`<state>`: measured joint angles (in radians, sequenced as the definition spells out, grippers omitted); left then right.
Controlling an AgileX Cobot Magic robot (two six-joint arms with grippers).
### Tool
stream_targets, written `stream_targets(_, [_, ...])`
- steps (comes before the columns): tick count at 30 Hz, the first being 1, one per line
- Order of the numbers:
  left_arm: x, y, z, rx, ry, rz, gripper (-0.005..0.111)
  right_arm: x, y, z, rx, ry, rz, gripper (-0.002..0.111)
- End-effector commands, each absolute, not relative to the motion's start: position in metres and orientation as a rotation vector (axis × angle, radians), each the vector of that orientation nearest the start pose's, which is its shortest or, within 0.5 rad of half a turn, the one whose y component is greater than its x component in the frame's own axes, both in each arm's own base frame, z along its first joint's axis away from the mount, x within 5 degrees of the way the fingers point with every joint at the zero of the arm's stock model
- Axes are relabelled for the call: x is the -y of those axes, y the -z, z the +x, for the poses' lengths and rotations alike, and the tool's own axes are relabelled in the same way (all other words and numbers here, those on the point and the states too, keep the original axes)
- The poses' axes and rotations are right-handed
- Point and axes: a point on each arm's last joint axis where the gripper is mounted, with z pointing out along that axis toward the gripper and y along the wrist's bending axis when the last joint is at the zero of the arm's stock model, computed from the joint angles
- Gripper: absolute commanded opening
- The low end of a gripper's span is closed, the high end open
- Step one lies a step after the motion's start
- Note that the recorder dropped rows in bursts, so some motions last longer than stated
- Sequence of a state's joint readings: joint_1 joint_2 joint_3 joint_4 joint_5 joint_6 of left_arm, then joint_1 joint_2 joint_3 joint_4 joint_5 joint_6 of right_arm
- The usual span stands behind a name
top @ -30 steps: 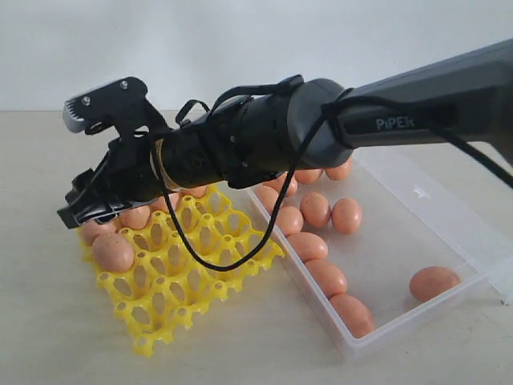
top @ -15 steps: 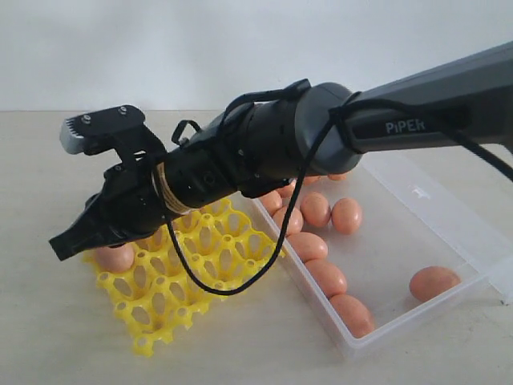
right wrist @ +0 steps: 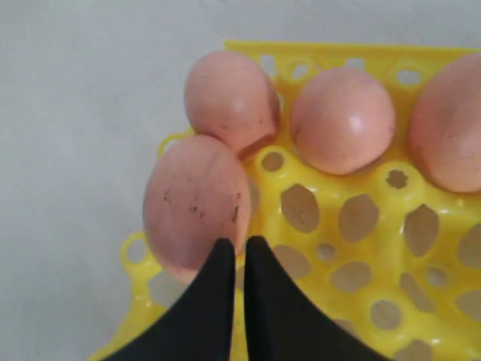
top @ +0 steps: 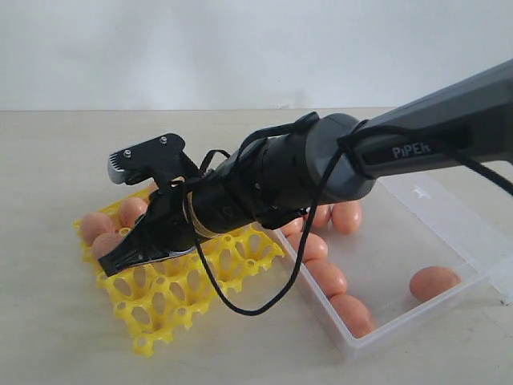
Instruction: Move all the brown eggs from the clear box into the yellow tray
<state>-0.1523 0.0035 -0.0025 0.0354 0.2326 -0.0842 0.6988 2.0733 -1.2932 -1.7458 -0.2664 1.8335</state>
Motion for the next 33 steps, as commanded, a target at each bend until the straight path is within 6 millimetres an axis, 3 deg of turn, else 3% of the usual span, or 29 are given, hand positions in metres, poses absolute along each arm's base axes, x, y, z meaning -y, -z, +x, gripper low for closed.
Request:
stream_targets(1, [0.008, -0.193, 0.055, -1.709, 0.144, 0.078, 0.004, -0.304, -0.154, 0.317, -2.208, -0.761, -0.916, 0.000])
stream_targets(10, [0.008, -0.193, 0.055, -1.709, 0.144, 0.078, 0.004, -0.306, -0.154, 0.314, -2.186, -0.779, -0.973, 0.000])
stream_targets(18, [0.008, -0.193, 0.055, -1.709, 0.144, 0.078, 0.004, -0.305, -0.133, 0.318, -2.235, -0.729, -0.959, 0.000])
stream_targets(33, [0.008, -0.193, 0.055, -1.709, 0.144, 0.078, 0.004, -0.301, -0.134, 0.324, -2.230, -0.643, -0.909, 0.000])
